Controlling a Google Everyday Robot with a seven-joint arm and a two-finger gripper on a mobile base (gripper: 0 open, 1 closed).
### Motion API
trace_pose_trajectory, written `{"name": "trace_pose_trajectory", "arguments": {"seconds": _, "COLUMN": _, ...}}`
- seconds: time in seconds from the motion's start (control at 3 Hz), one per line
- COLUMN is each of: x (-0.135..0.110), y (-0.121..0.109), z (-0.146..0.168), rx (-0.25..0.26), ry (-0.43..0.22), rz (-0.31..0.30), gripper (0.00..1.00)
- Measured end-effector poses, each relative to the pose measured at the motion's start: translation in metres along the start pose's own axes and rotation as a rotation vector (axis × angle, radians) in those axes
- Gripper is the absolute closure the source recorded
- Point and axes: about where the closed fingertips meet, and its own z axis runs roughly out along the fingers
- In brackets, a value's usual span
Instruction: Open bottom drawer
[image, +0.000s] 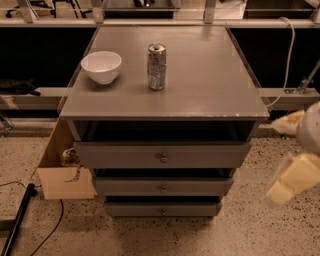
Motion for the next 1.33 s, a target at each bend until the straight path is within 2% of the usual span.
{"name": "trace_pose_trajectory", "arguments": {"seconds": 0.33, "x": 0.037, "y": 0.046, "z": 0.041, "rx": -0.105, "ry": -0.04, "rz": 0.096, "gripper": 0.0}}
{"name": "trace_pose_trajectory", "arguments": {"seconds": 0.67, "x": 0.044, "y": 0.055, "z": 0.048, "rx": -0.128, "ry": -0.031, "rz": 0.112, "gripper": 0.0}}
{"name": "trace_pose_trajectory", "arguments": {"seconds": 1.0, "x": 0.042, "y": 0.053, "z": 0.05, "rx": -0.128, "ry": -0.044, "rz": 0.119, "gripper": 0.0}}
{"name": "trace_pose_trajectory", "arguments": {"seconds": 1.33, "x": 0.043, "y": 0.056, "z": 0.08, "rx": -0.163, "ry": -0.088, "rz": 0.183, "gripper": 0.0}}
